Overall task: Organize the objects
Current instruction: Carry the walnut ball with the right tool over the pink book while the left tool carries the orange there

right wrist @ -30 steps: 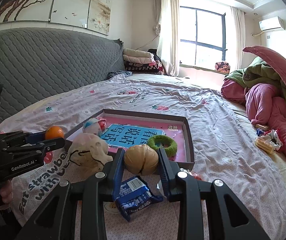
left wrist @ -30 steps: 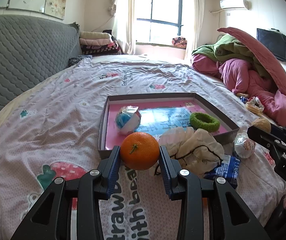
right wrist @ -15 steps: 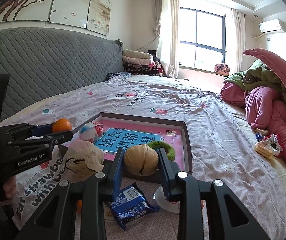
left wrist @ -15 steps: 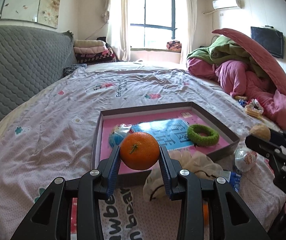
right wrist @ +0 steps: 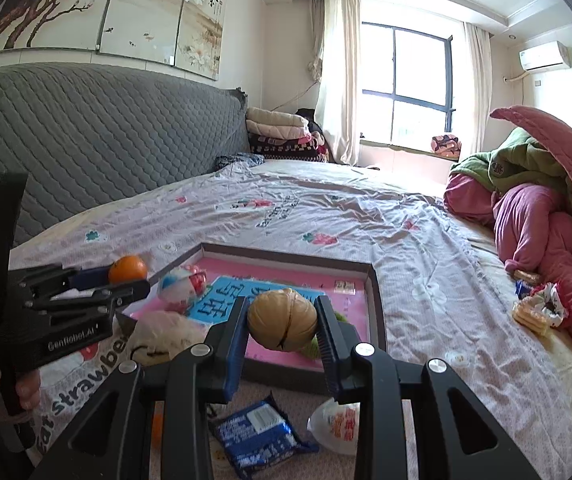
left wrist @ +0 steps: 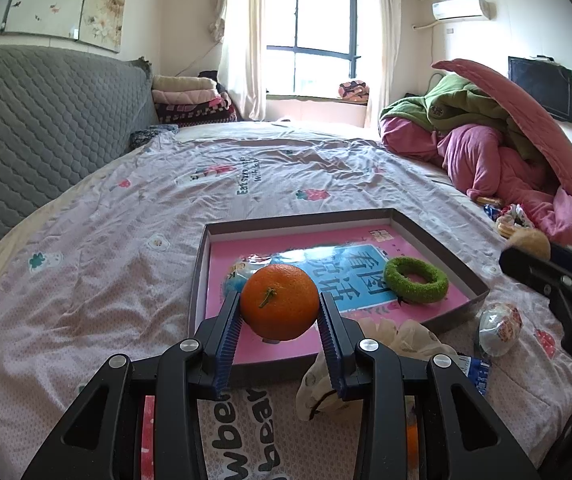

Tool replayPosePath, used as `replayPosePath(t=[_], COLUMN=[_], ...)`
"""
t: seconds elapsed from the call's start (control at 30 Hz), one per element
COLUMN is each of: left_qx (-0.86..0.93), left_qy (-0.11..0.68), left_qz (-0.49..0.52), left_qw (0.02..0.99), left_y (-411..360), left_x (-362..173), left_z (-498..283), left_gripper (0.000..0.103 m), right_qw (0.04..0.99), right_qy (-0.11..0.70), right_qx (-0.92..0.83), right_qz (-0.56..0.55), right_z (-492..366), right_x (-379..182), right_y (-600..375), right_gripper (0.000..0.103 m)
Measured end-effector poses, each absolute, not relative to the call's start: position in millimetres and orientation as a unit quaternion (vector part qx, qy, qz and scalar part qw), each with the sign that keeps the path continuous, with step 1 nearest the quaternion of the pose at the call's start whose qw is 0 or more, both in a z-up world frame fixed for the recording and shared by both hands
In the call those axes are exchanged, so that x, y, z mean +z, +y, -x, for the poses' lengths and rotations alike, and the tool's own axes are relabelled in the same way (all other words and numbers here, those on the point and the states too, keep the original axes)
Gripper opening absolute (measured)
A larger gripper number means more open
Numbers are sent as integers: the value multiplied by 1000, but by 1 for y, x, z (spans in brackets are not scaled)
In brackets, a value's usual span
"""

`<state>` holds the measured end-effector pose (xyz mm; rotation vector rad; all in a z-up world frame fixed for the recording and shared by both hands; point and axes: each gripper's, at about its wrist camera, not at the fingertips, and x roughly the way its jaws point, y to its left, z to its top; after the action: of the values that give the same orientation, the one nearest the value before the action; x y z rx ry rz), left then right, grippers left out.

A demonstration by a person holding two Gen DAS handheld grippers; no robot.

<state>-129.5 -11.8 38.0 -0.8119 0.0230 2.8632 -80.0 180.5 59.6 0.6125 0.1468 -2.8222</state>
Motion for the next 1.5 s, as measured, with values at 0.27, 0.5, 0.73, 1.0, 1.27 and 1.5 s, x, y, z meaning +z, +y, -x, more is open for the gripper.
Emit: replayPosePath(t=[0.27,0.5,0.73,1.0,1.27,1.5], left_qx=[961,963,967,969,970,970], left_qy=[10,10,9,-14,-19,-12], left_qz=[265,258,244,239,238,240], left_qw=[80,75,66,57,43,44], left_y=[-11,-12,-19,-37,-45,-41], left_x=[40,45,54,64,67,66], left_z=[134,142,152,165,186,198], left_gripper=[39,39,39,39,39,39], right_qw=[120,112,110,113,110,109], right_qy=[49,47,49,48,54,57], right_qx=[-973,-975,-978,-980,-982,-981], right_qz=[-192,-184,-169,-156,-146,-147], right_z=[92,102,112,124,138,150], right_x=[71,76,85,92,98,97], right_y=[180,182,180,177,176,175], right_gripper=[33,33,33,33,33,33])
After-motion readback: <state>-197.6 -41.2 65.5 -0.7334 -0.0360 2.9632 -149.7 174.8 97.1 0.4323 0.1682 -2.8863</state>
